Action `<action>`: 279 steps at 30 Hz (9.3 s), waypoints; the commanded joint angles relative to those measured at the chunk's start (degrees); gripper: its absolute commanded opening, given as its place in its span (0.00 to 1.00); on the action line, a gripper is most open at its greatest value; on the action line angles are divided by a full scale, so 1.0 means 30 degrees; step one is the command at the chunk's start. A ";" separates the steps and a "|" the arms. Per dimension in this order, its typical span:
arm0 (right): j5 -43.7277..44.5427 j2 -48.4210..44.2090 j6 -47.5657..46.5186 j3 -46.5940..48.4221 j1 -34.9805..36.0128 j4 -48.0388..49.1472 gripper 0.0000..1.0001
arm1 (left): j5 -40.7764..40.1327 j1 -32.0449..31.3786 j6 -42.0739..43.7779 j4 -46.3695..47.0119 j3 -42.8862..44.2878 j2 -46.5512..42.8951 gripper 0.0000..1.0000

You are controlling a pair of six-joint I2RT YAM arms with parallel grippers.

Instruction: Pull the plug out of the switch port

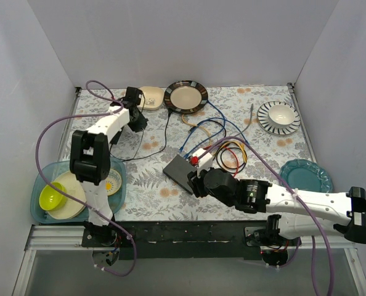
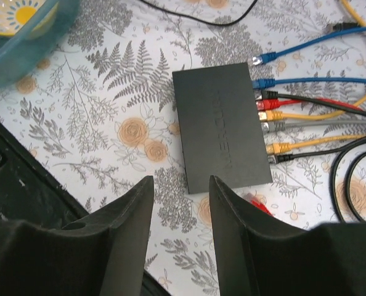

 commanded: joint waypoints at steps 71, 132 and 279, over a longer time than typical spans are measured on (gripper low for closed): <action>-0.9222 0.8833 0.3426 0.6502 -0.6818 -0.4367 0.01 | 0.2259 -0.3528 -0.4812 0.0513 -0.8965 -0.4782 0.00; -1.2722 1.2846 0.1783 0.4311 -1.3324 -0.2795 0.01 | 0.7118 -0.5548 -0.2146 0.3384 -1.1368 -0.1829 0.00; -1.3782 0.1741 0.3043 0.6269 -1.1508 -0.4842 0.26 | 0.9609 -0.6572 -0.2289 1.5694 -0.8497 -0.7948 0.00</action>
